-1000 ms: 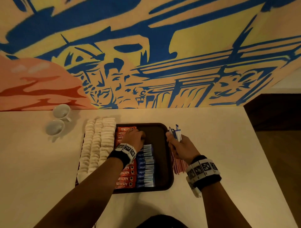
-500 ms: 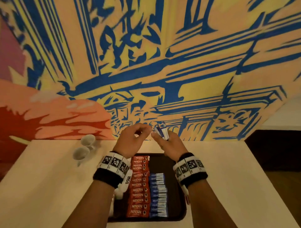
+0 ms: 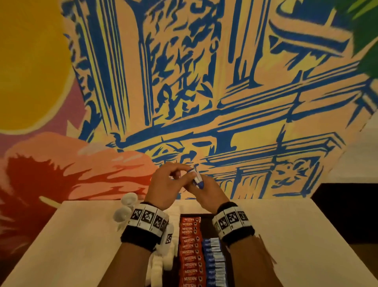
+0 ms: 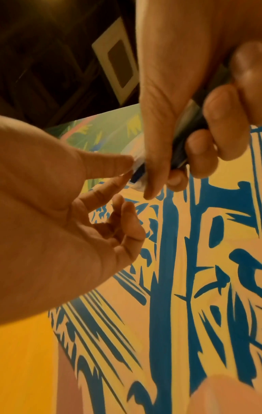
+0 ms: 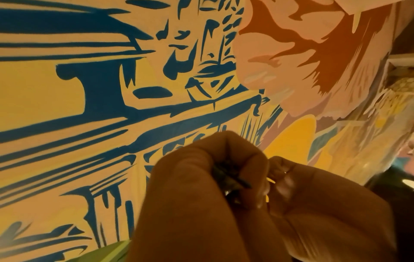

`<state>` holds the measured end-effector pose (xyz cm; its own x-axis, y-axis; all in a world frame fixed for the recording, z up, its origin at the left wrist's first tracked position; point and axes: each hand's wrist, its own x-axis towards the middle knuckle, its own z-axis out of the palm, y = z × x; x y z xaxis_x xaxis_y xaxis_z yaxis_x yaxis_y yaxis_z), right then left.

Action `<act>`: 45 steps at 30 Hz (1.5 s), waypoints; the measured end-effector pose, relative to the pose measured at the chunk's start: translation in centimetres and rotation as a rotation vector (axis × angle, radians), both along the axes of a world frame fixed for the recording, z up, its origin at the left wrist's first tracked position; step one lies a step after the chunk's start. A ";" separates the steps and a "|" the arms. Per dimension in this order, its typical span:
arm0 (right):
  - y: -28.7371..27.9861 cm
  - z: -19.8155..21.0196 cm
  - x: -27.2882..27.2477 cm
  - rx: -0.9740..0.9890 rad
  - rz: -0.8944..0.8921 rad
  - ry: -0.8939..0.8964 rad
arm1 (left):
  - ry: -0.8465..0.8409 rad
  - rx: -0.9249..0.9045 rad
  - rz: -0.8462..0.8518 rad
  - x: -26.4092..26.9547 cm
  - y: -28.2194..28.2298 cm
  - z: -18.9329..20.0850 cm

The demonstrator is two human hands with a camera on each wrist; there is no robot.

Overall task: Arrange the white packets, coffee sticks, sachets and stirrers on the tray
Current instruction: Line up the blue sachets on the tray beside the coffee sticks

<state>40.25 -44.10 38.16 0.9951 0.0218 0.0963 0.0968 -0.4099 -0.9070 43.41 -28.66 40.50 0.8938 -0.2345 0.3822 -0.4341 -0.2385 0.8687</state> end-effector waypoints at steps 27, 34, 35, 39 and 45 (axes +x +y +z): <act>0.3 1.9 -2.0 0.349 -0.167 0.074 | 0.183 -0.180 -0.169 -1.2 2.4 1.0; -1.5 0.8 -2.8 0.274 -0.066 0.180 | 0.181 -0.128 -0.181 -0.2 0.5 -0.6; -2.0 0.6 -2.9 0.313 -0.077 0.173 | 0.217 -0.174 -0.166 0.0 0.3 -0.9; -4.5 -0.2 -3.3 0.448 -0.190 0.149 | 0.340 -0.253 -0.171 0.6 -0.9 -2.3; -8.1 -2.8 -2.7 0.335 -0.286 0.192 | 0.146 0.092 -0.172 1.6 -3.4 -5.7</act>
<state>37.59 -52.18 35.39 0.9572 -0.2561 -0.1346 -0.1591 -0.0776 -0.9842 45.06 -32.04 34.78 0.8817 -0.4161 0.2222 -0.3469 -0.2528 0.9032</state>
